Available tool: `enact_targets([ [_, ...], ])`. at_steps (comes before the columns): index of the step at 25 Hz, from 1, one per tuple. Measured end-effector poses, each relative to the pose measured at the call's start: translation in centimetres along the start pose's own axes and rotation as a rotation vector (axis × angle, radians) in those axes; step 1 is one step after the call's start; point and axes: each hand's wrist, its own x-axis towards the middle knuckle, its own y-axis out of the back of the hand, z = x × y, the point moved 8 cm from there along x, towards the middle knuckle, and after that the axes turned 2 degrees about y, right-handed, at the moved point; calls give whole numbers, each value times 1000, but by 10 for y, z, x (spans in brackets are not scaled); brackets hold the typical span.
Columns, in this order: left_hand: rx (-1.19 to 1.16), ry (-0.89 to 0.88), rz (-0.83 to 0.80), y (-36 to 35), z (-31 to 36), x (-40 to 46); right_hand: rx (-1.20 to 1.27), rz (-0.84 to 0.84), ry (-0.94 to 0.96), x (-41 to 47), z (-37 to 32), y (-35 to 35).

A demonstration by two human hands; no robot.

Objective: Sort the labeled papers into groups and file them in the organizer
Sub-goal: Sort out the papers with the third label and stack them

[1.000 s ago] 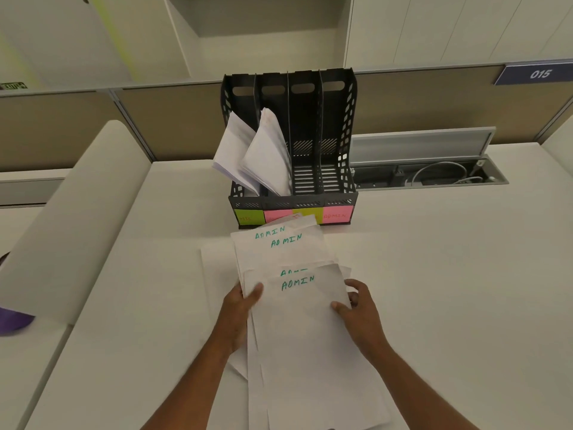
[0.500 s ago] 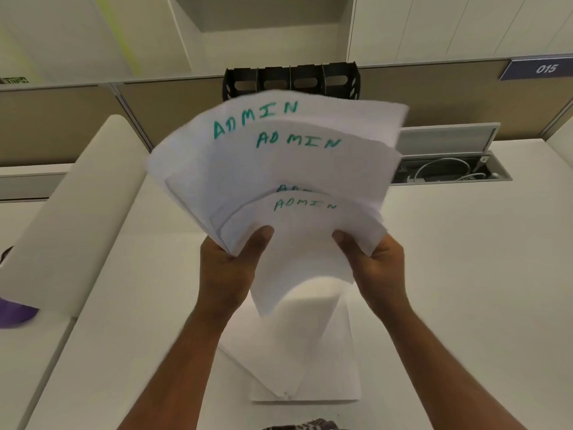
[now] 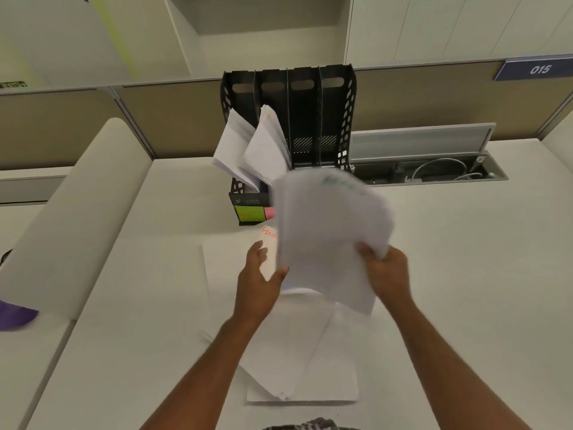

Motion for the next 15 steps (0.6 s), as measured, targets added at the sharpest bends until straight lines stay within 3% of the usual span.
enact_targets([
  [2,295,16,-126,-31,-15,-9,51,182,-142,13,26,43],
  [5,772,18,-379,-90,-44,-44,83,194,-344,11,80,85],
  [8,915,-18,-462,-119,-53,-66,68,175,-471,-9,114,105],
  [15,1037,29,-380,-107,-47,-56,140,221,-548,-28,134,116],
])
